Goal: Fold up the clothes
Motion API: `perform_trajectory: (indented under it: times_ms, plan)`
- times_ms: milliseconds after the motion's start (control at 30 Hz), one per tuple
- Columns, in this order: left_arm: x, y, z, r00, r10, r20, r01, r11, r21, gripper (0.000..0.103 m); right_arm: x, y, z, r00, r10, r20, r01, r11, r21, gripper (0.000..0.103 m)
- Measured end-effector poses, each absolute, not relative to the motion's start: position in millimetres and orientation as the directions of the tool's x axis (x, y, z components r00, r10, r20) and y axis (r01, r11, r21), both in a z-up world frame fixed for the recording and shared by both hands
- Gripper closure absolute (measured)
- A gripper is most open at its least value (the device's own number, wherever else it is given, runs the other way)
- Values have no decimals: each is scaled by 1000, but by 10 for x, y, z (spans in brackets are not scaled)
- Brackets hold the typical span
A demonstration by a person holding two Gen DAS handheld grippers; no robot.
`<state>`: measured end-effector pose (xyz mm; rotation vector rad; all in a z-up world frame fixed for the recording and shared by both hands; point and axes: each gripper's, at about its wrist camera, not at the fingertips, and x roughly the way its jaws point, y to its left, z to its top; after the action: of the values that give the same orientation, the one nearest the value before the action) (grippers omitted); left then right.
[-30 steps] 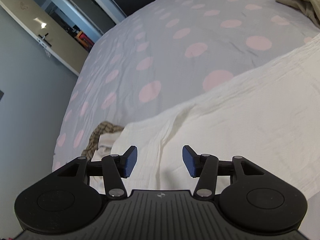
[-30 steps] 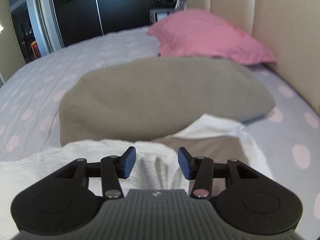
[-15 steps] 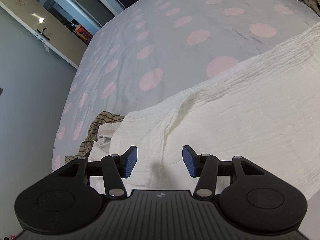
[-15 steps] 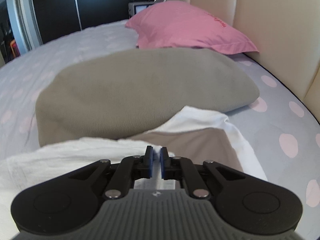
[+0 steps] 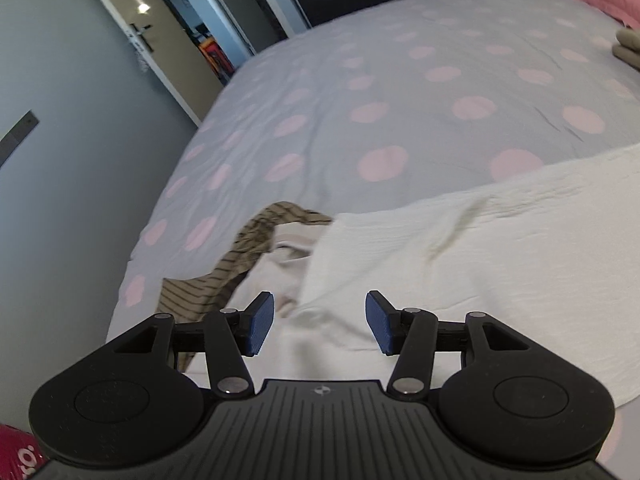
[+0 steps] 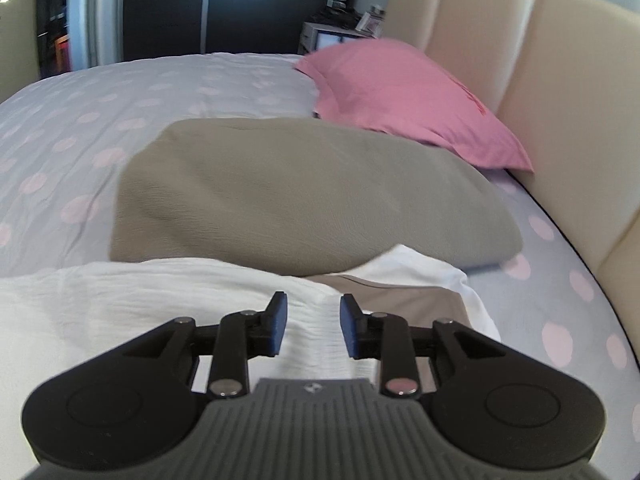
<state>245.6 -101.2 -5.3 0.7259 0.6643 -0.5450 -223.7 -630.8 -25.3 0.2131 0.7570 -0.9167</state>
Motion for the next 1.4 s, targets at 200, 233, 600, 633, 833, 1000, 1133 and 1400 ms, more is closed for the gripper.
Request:
perform_trajectory:
  times_ms: [200,233,600,633,833,1000,1133,1400]
  plan:
    - [2476,-880,-158,546,-316,-776,772,549,320,51,-2076,-6192,-273,374,-637,-674,748,637,-187,65]
    - [2445,-901,-186,538,-329,-776,789,522,325,51,-2051,-6190,-285,371,-636,-676,745,639,-192,65]
    - [2171,-1129,-573,513,-341,-787,858,219,465,45,-1912,-6211,-464,359,-614,-702,716,664,-215,61]
    - [2183,-1148,-615,519,-325,-791,855,211,475,47,-1910,-6219,-481,353,-614,-706,717,662,-217,61]
    - [2355,-1223,-590,555,-297,-777,829,279,485,82,-1913,-6241,-538,334,-620,-710,716,657,-236,57]
    - [2535,-1305,-421,590,-312,-745,794,395,463,96,-1945,-6282,-589,314,-621,-718,723,647,-243,57]
    - [2767,-1432,-255,610,-318,-726,760,493,423,97,-1939,-6302,-609,309,-620,-721,726,643,-242,57]
    - [3188,-1706,-114,710,-267,-652,665,558,497,99,-1957,-6351,-688,306,-618,-724,717,650,-251,56]
